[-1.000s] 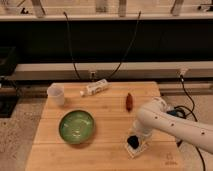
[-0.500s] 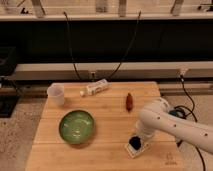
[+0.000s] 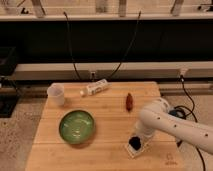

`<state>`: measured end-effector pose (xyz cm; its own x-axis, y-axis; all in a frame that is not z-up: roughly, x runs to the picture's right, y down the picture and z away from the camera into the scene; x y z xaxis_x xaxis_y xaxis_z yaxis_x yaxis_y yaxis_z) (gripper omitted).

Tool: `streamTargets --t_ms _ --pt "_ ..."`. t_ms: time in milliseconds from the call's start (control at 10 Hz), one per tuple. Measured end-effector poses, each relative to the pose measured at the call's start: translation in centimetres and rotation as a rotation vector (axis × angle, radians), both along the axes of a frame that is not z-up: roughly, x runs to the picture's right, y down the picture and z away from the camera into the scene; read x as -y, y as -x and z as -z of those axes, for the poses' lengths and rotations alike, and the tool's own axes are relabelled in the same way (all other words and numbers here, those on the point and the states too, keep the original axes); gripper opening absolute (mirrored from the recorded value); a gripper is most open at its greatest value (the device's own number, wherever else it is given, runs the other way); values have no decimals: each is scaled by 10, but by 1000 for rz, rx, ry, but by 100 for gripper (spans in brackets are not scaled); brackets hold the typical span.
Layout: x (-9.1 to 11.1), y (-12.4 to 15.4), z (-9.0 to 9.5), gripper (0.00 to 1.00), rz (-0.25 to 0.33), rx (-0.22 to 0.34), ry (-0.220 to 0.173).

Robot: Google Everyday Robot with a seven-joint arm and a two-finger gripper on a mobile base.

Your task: Place the eraser on the white sponge

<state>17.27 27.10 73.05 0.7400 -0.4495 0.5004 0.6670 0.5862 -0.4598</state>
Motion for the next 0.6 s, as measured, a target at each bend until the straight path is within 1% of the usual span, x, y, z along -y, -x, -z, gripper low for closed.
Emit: streamTargets --t_ms 100,200,600 --pt "0 0 1 79 1 0 1" --pt "0 0 1 80 1 0 1" --pt "0 -2 3 80 3 -1 1"
